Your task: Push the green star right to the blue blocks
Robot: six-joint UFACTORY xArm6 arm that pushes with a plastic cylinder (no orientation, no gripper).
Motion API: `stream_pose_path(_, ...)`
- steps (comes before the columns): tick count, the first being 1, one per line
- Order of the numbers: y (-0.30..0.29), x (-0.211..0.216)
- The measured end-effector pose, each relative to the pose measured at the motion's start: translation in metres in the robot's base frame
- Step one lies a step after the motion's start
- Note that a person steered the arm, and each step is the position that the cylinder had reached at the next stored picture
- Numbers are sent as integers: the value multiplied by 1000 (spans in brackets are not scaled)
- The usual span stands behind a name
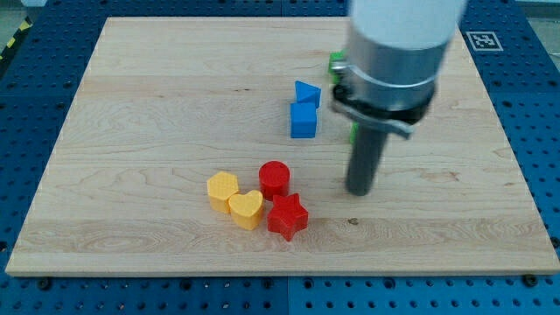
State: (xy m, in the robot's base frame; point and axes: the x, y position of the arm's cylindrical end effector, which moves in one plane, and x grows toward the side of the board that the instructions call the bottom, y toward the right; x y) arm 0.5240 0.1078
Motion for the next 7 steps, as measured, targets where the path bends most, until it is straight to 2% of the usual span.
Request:
stream_pose_path(1, 39, -21)
stream_pose_path(4, -13, -118)
stream_pose_path(5, -2, -89)
stream_pose_path(6, 0, -43)
stream_pose_path(7, -33, -51)
